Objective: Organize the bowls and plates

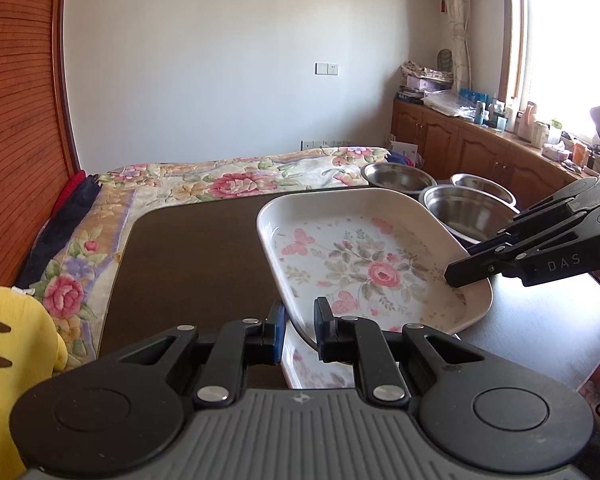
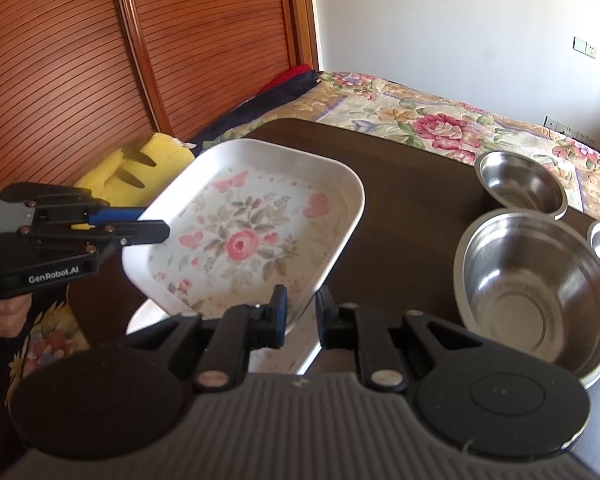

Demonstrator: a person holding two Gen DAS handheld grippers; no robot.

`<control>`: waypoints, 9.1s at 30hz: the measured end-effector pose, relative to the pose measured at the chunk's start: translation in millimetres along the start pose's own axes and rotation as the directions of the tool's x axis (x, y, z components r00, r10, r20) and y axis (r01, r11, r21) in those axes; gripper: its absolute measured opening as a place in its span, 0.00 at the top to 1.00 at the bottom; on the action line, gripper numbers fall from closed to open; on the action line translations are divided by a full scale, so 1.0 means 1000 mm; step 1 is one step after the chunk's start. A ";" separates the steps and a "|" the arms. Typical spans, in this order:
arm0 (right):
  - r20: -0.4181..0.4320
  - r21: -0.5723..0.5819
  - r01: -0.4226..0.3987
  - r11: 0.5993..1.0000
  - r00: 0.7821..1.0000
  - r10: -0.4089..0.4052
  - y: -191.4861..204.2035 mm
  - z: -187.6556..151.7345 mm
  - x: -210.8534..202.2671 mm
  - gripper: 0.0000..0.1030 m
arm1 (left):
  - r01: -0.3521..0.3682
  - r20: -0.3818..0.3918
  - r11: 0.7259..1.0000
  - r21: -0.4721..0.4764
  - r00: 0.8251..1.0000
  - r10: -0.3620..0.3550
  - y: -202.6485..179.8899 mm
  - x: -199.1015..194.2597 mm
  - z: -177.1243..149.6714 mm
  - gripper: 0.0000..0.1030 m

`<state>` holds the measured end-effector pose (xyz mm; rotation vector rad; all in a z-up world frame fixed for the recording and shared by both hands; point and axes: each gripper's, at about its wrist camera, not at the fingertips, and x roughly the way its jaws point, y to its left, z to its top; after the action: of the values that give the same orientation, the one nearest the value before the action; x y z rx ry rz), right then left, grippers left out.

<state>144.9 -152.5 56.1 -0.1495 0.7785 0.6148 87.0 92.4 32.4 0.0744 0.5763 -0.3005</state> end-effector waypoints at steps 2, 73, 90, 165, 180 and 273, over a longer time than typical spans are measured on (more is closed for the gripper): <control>-0.001 0.003 -0.001 1.000 1.000 0.001 0.002 -0.005 -0.002 0.83 | -0.001 -0.007 1.000 0.004 1.000 0.001 -0.004 -0.003 -0.005 0.84; 0.003 0.014 0.009 1.000 1.000 -0.009 0.017 -0.042 -0.001 0.81 | -0.049 -0.105 0.998 0.032 0.993 0.053 -0.014 0.005 -0.049 0.83; 0.170 0.063 0.117 0.991 0.977 -0.126 -0.013 -0.039 -0.053 0.81 | -0.022 0.000 1.000 0.014 1.000 0.022 -0.030 -0.012 -0.017 0.80; 0.370 0.206 0.158 0.966 0.901 -0.227 -0.193 -0.069 -0.033 0.55 | 0.086 -0.045 0.995 -0.051 0.995 -0.088 -0.148 0.157 0.059 0.71; 0.381 0.201 0.188 0.961 0.889 -0.254 -0.175 -0.072 -0.047 0.65 | 0.087 -0.022 0.996 -0.032 0.996 -0.088 -0.148 0.133 0.055 0.71; 0.359 0.167 0.280 0.945 0.875 -0.323 -0.130 -0.094 -0.115 0.47 | 0.106 0.031 0.994 -0.009 0.994 -0.105 -0.128 0.040 0.019 0.61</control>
<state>98.5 -344.0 57.5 -0.0443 0.3940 0.2857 90.3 -42.8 28.5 0.0292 0.5526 -0.4007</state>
